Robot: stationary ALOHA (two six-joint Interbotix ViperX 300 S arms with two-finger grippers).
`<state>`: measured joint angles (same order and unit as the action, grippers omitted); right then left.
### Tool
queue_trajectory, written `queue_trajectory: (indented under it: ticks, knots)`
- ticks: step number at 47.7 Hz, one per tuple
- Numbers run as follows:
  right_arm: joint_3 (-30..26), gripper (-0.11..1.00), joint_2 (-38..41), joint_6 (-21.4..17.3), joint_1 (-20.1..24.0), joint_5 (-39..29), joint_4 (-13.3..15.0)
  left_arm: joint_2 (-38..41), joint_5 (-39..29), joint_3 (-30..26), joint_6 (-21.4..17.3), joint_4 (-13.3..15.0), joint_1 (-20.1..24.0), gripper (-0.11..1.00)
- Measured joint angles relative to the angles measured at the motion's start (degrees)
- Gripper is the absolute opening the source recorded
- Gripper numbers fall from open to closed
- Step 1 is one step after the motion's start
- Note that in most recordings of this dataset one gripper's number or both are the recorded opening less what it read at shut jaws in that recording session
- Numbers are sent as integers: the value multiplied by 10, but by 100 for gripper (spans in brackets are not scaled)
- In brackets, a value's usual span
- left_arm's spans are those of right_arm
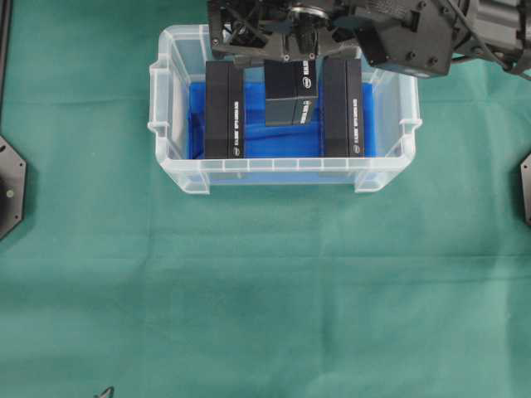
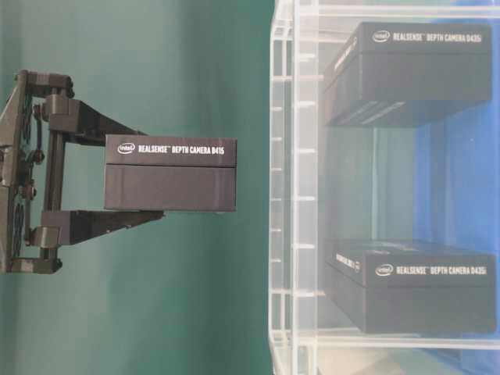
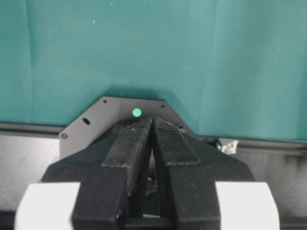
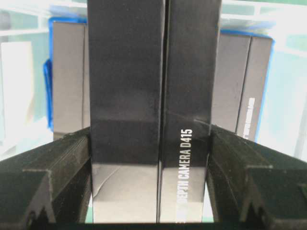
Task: Take the box out of the case with the right arm.
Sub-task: 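Close the right gripper and lift the D415 box upward, then carry the held box out of the case toward the front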
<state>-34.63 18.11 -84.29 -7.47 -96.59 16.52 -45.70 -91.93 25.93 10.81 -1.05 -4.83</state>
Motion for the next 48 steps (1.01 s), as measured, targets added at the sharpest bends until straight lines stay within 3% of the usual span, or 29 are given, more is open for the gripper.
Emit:
queue_trajectory:
  ticks: [29, 39, 48]
  knots:
    - [0, 66, 0, -13, 16, -18, -1, 0, 0, 0, 1, 0, 0, 0]
    - [-2, 66, 0, -76, 70, -44, 0, 0, 1, 0, 1, 0, 0, 0]
    - [-1, 66, 0, -163, 148, -57, 1, 0, 0, 0, 1, 0, 0, 0]
